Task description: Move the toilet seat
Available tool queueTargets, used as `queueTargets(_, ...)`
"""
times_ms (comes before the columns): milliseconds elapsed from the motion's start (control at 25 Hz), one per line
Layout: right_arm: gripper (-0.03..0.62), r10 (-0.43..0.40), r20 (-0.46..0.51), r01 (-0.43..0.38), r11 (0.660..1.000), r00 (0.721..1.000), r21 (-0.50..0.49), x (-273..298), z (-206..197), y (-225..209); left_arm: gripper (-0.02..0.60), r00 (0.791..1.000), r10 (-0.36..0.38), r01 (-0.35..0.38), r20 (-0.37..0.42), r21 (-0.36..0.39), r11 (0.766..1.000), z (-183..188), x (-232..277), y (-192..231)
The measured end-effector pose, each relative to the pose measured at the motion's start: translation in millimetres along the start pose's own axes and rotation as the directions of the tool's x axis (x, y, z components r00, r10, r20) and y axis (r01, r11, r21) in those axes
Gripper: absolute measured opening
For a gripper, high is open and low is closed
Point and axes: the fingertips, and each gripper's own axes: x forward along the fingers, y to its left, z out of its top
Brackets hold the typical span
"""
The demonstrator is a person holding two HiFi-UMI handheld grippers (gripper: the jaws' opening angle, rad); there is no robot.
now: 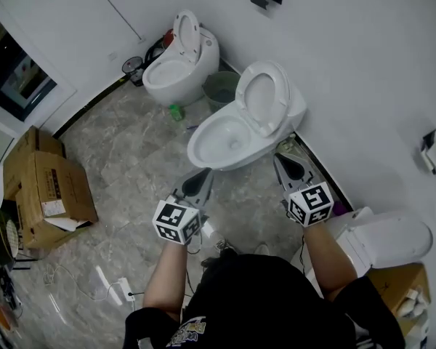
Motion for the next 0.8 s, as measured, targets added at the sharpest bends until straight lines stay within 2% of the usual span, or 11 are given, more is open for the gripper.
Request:
queueTargets(200,-0.002,0.038,-0.021,-0.037,0.999,0.999,0.009,-52,-25,-12,0.009,1.0,0.018,-0.019,-0.007,-0.049,0.999,-16,9,-55)
queueTargets(360,-0.002,0.078,-0.029,-0.077,0.997,0.997,0.023,-78,-44,-13,0.01,0.998,0.025,-0.027,-0.057,-0.027,0.999,-40,2,-93)
queueTargets(520,-0.002,0.133,-0.027,-0.132,0.991,0.991,0.021,-91,-53,-2,0.009,0.995,0.065,-0.067,-0.073,-0.025,0.997,-54,-11,-109)
queueTargets(800,-0.002,0.223,-0.013,-0.223,0.975,0.975,-0.018,-98,-46,27,0.009,0.991,0.132,-0.132,-0.028,-0.014,0.991,-51,-33,-119)
